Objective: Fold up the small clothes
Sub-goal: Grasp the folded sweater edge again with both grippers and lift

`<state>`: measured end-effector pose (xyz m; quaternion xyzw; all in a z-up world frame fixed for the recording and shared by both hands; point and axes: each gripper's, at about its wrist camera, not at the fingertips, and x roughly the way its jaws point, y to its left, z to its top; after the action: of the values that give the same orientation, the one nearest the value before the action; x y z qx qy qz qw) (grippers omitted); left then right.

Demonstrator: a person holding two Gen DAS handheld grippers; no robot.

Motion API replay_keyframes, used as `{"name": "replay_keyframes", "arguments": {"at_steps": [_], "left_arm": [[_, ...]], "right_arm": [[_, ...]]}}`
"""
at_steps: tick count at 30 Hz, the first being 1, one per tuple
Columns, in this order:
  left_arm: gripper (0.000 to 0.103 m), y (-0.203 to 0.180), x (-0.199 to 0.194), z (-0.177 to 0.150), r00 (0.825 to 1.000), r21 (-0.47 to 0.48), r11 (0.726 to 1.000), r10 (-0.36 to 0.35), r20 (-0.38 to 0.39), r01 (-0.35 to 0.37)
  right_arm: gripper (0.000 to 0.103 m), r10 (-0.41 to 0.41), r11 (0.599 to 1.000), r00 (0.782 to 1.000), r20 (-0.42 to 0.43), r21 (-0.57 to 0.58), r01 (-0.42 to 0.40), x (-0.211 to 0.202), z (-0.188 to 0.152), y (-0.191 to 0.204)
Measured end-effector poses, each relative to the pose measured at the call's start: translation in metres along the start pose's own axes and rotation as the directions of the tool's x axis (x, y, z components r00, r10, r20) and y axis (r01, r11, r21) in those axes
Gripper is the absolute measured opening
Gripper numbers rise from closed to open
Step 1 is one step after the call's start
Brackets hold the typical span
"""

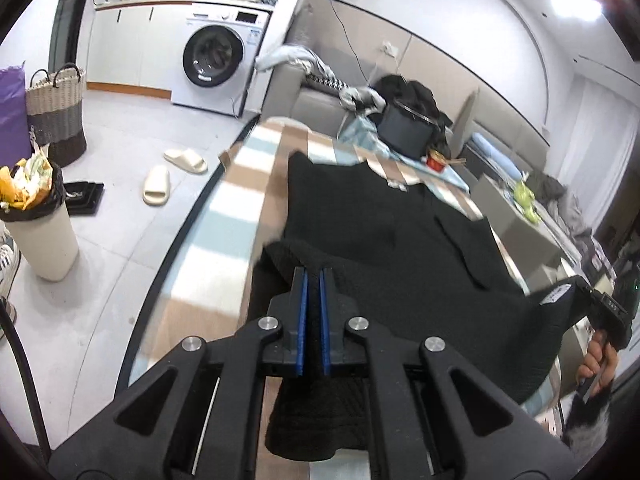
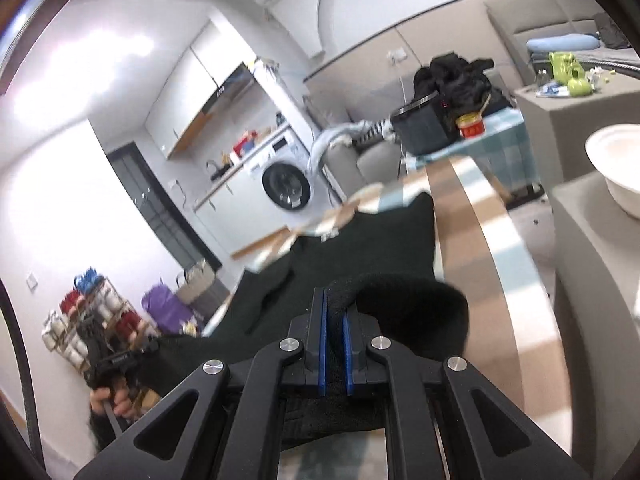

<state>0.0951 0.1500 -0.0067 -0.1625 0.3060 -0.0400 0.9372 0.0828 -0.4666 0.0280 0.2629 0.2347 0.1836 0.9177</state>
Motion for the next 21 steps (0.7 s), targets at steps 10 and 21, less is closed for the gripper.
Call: {"name": "replay_keyframes", "arguments": {"at_steps": [10, 21], "left_arm": [[0.002, 0.023, 0.075, 0.049, 0.983, -0.086, 0.979, 0.186, 0.005, -0.185], [0.038, 0.032, 0.12, 0.01, 0.971, -0.078, 0.979, 0.172, -0.163, -0.187]], "right_arm": [[0.007, -0.258, 0.963, 0.963, -0.084, 0.054, 0.263, 0.082, 0.025, -0.028], [0.061, -0.343, 0.939, 0.893, -0.293, -0.068, 0.338, 0.073, -0.016, -0.053]]}}
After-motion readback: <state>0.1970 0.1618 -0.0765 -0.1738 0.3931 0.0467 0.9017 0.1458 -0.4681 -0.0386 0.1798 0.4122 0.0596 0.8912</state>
